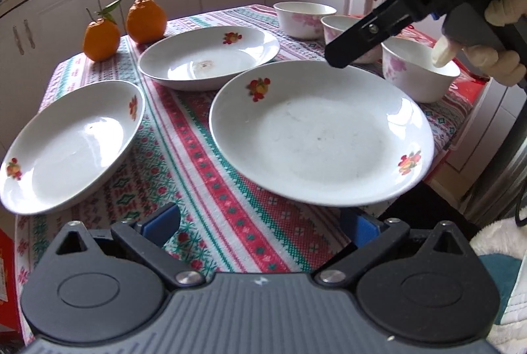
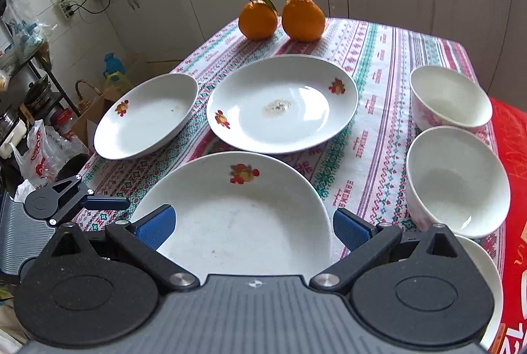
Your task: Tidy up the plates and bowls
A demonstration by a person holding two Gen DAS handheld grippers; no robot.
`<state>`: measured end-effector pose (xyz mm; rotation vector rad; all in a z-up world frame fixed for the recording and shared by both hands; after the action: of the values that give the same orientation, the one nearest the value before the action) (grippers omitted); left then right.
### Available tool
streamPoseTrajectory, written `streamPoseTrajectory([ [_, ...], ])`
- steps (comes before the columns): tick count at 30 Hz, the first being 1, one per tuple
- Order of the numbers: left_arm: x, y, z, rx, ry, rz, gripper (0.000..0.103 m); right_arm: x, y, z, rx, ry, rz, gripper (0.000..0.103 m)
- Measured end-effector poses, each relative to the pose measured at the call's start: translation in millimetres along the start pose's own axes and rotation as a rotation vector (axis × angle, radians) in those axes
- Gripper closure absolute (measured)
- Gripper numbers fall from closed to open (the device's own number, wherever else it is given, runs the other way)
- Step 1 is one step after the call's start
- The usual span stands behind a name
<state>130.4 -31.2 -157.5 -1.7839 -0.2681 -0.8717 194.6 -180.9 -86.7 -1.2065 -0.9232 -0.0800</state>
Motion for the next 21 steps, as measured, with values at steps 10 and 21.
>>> streamPoseTrajectory([
  [10, -2.0, 3.1, -1.1, -0.031, 0.056, 0.029, 0.000, -5.9, 20.5, -17.2, 0.054, 0.078, 0.119, 0.000],
  [21, 2.0, -4.4, -14.8, -0.117, 0.096, 0.003, 0.001, -3.5, 37.7, -22.2, 0.128, 0.094, 0.210, 0.000],
])
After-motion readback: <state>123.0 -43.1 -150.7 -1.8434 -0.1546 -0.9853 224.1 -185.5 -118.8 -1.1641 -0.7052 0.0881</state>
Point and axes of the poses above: each gripper's, at about its wrist camera, not at the fingertips, and y roughly the way its jaws point, z to its left, x to its top, the point moved 9 cm from there along y, roughly the way its jaws point, and after that the axes turned 15 degrees about -y, right-handed, at the moved point
